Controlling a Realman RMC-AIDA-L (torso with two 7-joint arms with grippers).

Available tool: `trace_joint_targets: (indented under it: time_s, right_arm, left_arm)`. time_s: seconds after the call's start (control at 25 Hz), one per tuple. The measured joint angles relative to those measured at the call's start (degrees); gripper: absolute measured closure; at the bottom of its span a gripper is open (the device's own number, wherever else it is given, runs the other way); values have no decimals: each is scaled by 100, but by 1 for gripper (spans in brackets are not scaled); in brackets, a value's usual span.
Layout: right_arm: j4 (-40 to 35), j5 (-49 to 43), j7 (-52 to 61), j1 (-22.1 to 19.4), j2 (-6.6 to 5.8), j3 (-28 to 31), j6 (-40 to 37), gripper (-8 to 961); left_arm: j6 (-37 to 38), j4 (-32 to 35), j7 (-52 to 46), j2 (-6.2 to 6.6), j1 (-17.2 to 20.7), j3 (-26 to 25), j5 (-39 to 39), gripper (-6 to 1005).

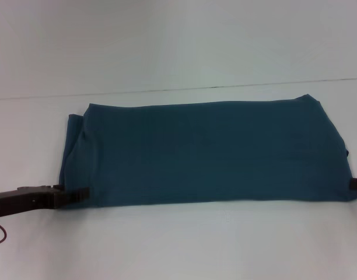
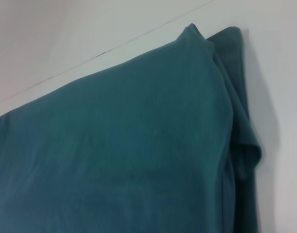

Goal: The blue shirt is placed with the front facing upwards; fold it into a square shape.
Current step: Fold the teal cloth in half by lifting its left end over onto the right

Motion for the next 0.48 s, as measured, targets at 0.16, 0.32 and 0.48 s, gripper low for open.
trace_joint_targets:
  time_s: [0.16, 0.32, 0.48]
  right_arm:
    - [0, 4, 0, 0, 0, -5, 7, 950]
    - [0, 12, 0, 0, 0, -13, 14, 949]
    - [0, 14, 0, 0, 0, -19, 16, 949]
  left_arm:
    - [-3, 3, 1, 6, -6, 2, 61, 257]
    - [-43, 4, -10, 8, -10, 2, 137, 257]
    - [-92, 4, -12, 7, 21, -31, 138, 257]
